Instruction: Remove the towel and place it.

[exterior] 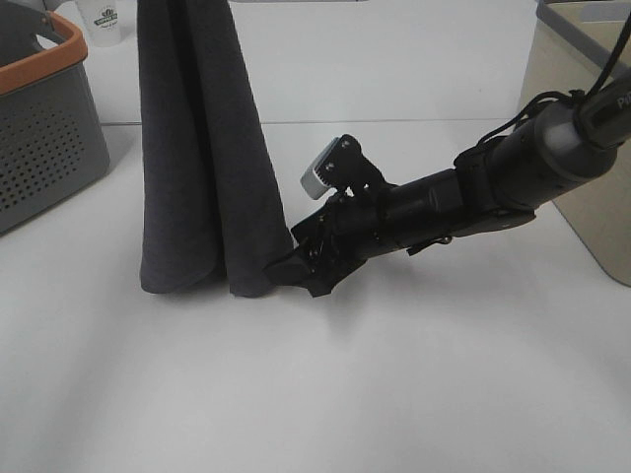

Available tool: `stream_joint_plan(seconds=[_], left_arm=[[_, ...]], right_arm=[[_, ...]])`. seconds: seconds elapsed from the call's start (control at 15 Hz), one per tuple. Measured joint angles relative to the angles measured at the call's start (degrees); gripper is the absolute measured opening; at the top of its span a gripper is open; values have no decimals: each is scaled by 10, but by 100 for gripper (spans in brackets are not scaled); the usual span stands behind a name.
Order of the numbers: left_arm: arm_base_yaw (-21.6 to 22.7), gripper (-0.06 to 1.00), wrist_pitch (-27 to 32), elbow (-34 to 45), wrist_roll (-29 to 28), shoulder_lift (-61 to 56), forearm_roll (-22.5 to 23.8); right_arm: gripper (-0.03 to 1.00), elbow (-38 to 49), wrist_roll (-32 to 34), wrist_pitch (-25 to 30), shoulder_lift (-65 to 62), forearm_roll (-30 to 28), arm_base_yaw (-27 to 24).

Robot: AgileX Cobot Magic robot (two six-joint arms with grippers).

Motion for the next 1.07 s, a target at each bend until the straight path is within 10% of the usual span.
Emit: stream_joint_plan(seconds=[0.2,0.4,0.6,0.87,1.07], left_arm=[[0,0,2,0,0,0,7],[0,0,2,0,-10,0,31],[0,0,0,0,-112,0,76],[0,0,-78,0,-278,0,115],[0,0,-176,0,-387,0,119]], right_arm=[[51,-1,0,-10,13,0,9],[4,-1,2,-11,7,0,9],[2,-1,58,-22,-43,-36,9],[2,0,332,-80,-145,-335,9],[2,-15,631,-73,-240,-704,3]])
